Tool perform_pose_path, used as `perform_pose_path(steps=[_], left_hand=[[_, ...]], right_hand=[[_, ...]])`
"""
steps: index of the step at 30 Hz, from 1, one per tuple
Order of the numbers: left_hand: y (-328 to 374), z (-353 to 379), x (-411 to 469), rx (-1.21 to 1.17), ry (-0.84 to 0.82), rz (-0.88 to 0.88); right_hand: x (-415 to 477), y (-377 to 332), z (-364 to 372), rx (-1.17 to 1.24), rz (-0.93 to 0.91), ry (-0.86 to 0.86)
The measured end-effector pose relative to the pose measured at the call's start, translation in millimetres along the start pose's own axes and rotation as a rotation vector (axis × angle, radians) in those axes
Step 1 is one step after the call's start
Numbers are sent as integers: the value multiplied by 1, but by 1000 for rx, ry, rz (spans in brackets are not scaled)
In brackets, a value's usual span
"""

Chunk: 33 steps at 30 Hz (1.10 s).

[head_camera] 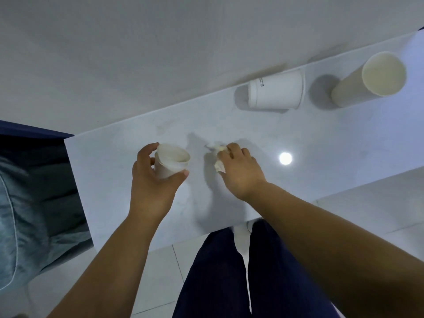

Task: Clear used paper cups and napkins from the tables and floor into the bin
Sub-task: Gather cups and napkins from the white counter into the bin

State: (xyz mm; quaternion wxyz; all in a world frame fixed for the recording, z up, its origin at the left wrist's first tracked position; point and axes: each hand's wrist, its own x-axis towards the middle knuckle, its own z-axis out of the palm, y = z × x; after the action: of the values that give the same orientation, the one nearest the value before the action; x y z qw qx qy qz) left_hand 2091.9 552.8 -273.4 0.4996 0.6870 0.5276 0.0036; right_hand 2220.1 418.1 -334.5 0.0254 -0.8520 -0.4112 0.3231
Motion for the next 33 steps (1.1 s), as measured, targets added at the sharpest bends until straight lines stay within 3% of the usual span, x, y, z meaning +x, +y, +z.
perform_pose_path(steps=[12,17,26,33], left_hand=[[49,65,-73,68,-358,157],[55,107,-122,180,-529,256],[22,176,-260,504,-893,524],[-58,225,-366,710,-1129,610]], right_hand=[[-157,65,-15,689,532,424],[-241,81,1,962,810,512],[-406,84,97,1241,1005,568],[-534,61,225,1388,1347,668]])
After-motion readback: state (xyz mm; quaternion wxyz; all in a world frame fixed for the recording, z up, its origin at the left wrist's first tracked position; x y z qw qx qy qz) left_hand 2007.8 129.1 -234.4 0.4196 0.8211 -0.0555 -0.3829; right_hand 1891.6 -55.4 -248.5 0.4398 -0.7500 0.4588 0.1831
